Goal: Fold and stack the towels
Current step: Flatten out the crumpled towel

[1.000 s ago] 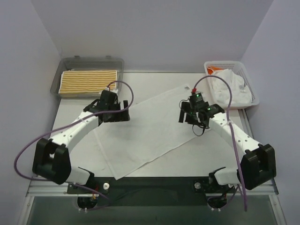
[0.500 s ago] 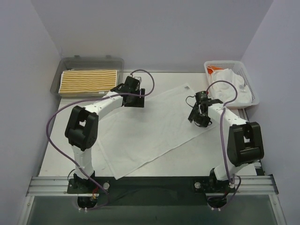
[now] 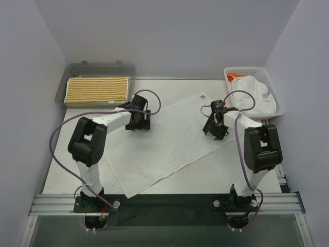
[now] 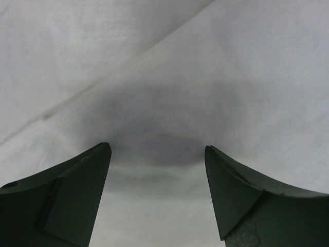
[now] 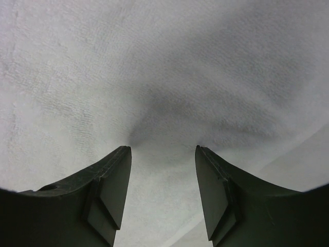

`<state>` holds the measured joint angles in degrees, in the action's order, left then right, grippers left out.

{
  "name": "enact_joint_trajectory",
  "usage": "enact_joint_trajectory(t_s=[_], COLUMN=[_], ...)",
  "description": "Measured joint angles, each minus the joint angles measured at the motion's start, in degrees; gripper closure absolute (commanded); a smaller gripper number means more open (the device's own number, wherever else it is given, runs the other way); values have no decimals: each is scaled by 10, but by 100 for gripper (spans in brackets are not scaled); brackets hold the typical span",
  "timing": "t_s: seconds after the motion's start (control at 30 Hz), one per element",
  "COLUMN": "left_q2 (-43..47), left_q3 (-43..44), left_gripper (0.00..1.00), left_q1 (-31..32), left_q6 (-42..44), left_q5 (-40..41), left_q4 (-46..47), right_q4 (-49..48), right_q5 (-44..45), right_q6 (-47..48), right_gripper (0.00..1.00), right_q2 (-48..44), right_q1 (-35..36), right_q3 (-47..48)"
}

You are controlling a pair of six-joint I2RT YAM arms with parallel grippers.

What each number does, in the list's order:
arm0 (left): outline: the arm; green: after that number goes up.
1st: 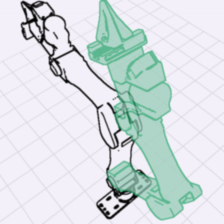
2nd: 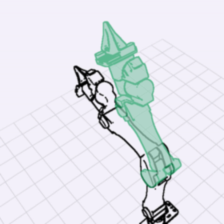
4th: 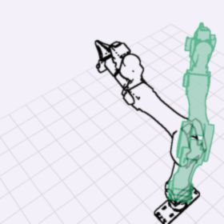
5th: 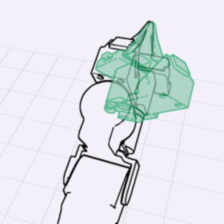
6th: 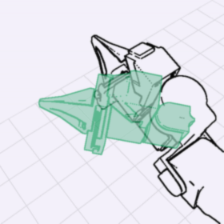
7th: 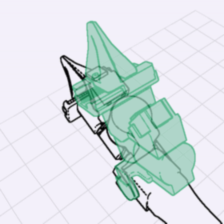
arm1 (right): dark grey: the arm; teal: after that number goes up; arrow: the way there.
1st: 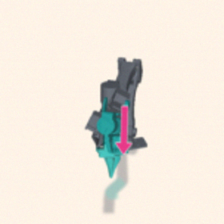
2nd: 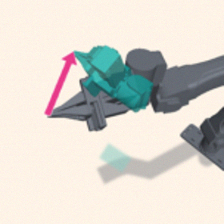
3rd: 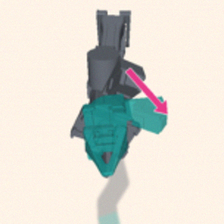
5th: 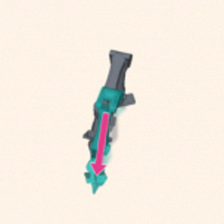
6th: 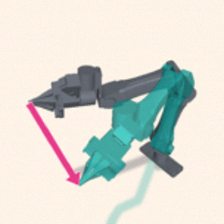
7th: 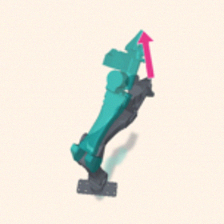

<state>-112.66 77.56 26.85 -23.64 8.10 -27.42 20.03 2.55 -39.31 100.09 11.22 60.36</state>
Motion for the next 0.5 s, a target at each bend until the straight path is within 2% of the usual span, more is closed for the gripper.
enact_joint_trajectory(t_s=[0.27, 0.5], left_q2=[204, 227], left_q3=[-183, -277], left_gripper=[12, 12], left_q1=[-8, -11], left_q6=[-36, -82], left_q5=[51, 40], left_q4=[-35, -35], right_q4=[0, 6], right_q5=[1, 1], right_q6=[3, 3], right_gripper=[45, 44], right_q2=[-36, 1], right_q1=[1, 5], right_q3=[0, 18])
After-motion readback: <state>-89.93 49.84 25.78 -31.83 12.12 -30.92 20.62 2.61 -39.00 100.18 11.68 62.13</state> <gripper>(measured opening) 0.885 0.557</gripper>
